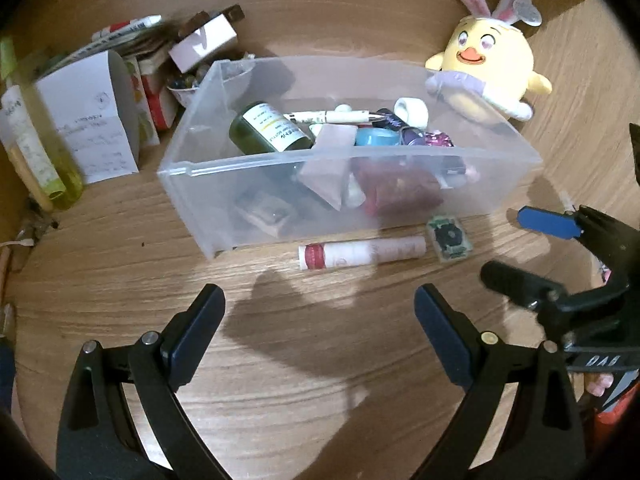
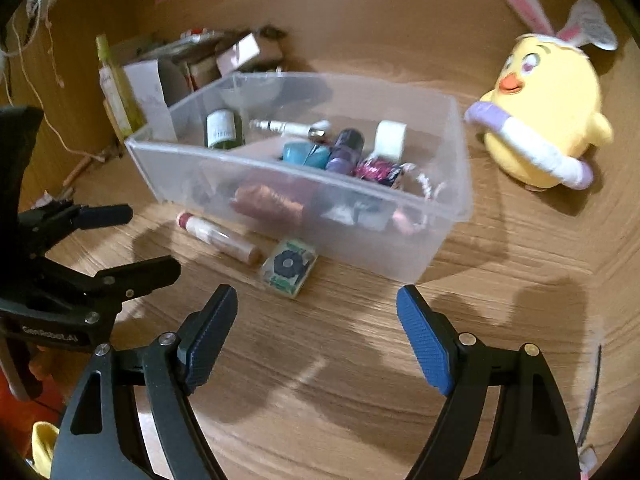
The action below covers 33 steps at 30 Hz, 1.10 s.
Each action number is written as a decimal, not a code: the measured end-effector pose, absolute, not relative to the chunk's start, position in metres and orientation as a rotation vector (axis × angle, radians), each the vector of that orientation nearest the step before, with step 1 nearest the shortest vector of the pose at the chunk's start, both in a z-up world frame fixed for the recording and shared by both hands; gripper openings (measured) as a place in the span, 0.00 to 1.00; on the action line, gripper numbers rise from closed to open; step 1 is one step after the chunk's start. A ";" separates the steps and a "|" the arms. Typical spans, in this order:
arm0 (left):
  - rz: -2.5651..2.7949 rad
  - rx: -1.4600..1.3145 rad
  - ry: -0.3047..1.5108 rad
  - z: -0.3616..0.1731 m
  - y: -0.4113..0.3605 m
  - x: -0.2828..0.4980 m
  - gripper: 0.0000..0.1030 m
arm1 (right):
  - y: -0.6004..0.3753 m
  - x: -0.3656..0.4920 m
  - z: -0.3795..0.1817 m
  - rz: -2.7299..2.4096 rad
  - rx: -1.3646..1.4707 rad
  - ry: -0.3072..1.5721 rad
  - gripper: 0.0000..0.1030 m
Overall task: Organize objects
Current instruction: 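Grasp the green square pack with the right gripper while the left grasps the white red-capped tube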
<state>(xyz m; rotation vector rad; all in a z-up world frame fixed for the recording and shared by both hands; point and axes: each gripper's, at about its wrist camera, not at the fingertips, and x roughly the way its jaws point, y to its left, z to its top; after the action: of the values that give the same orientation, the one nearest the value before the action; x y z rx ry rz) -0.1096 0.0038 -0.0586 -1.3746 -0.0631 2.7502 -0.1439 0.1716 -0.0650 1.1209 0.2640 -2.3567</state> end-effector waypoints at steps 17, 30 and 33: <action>2.701 -1.425 -0.072 -0.065 0.013 -0.128 0.94 | 0.157 -0.152 -0.075 -2.309 1.164 0.283 0.22; 2.697 -1.513 -0.013 -0.077 0.047 -0.154 0.95 | 0.207 -0.139 -0.065 -2.361 1.107 0.201 0.22; 2.722 -1.502 -0.047 -0.077 0.046 -0.155 0.94 | 0.211 -0.136 -0.066 -2.359 1.102 0.184 0.22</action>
<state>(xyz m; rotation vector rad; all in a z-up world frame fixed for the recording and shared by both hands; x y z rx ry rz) -0.1548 0.0465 -0.0771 -1.5017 -0.0465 2.7223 -0.1359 0.2113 -0.0655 1.1022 0.1836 -2.3590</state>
